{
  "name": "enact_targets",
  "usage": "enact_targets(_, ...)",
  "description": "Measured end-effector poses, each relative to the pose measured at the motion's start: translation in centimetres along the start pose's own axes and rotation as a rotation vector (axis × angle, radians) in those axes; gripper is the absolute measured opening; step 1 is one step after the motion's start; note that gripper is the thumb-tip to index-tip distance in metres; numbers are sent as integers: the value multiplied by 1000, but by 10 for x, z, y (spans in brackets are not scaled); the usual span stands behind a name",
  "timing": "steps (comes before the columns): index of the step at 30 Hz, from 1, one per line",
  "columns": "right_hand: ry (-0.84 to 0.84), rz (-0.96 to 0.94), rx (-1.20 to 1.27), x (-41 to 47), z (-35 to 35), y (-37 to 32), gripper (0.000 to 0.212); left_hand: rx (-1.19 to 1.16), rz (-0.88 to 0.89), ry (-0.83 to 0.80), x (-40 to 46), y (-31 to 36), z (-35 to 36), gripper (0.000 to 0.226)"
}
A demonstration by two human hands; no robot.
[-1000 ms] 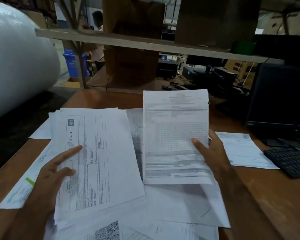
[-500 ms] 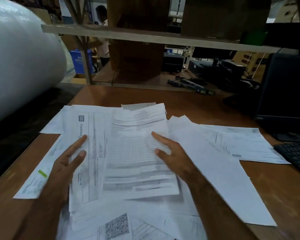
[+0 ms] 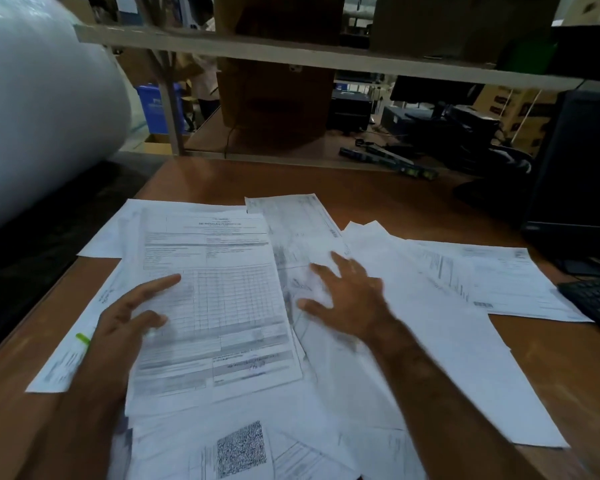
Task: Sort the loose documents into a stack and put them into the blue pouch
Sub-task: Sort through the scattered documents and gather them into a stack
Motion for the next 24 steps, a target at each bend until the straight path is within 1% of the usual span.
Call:
enact_targets(1,-77,132,-31,-3,5,27,91,3,2,-11,1,1,3,55)
enact_targets(2,-123,244,-7,-8,11,50,95,4,6,-15,2,0,2,53)
enact_targets(3,-135,325,37,-14,16,67,96,2,12,-18,4,-2,2,52)
enact_targets(4,-133,377,64,-18,22,74,97,3,3,-17,5,-7,0,51)
enact_targets(6,-115,403,52,-19,32,76,94,-4,-28,-38,7,-22,-2,51)
enact_targets(8,-102,397,34,-14,34,72,86,1,-69,-90,12,-36,-3,52)
enact_targets(10,-84,388,9,-9,27,64,74,53,-71,-121,18,-40,-5,53)
enact_targets(13,-19,371,-40,-9,20,46,66,119,-16,-118,21,-34,-5,53)
enact_targets(15,40,318,-93,-14,12,32,64,118,12,-105,19,-28,-2,54)
enact_targets(18,127,215,-91,-22,-13,20,51,124,71,-89,14,-14,3,53)
enact_targets(20,177,183,14,-31,-40,21,47,95,82,-80,14,-12,4,51)
enact_targets(22,214,113,193,-43,-73,20,53,29,50,-57,13,-15,3,51)
enact_targets(23,243,73,350,-50,-92,23,49,8,37,-49,12,-15,4,52)
enact_targets(24,263,39,558,-57,-110,29,40,-4,26,-43,11,-14,4,52)
Point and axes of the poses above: each hand's wrist, its own x-axis towards the middle knuckle, its own z-axis out of the palm, y = z × x, the point moved 10 cm from there along x, towards the middle knuckle, and after that the axes turned 12 degrees about -y, right-handed, at the moved point
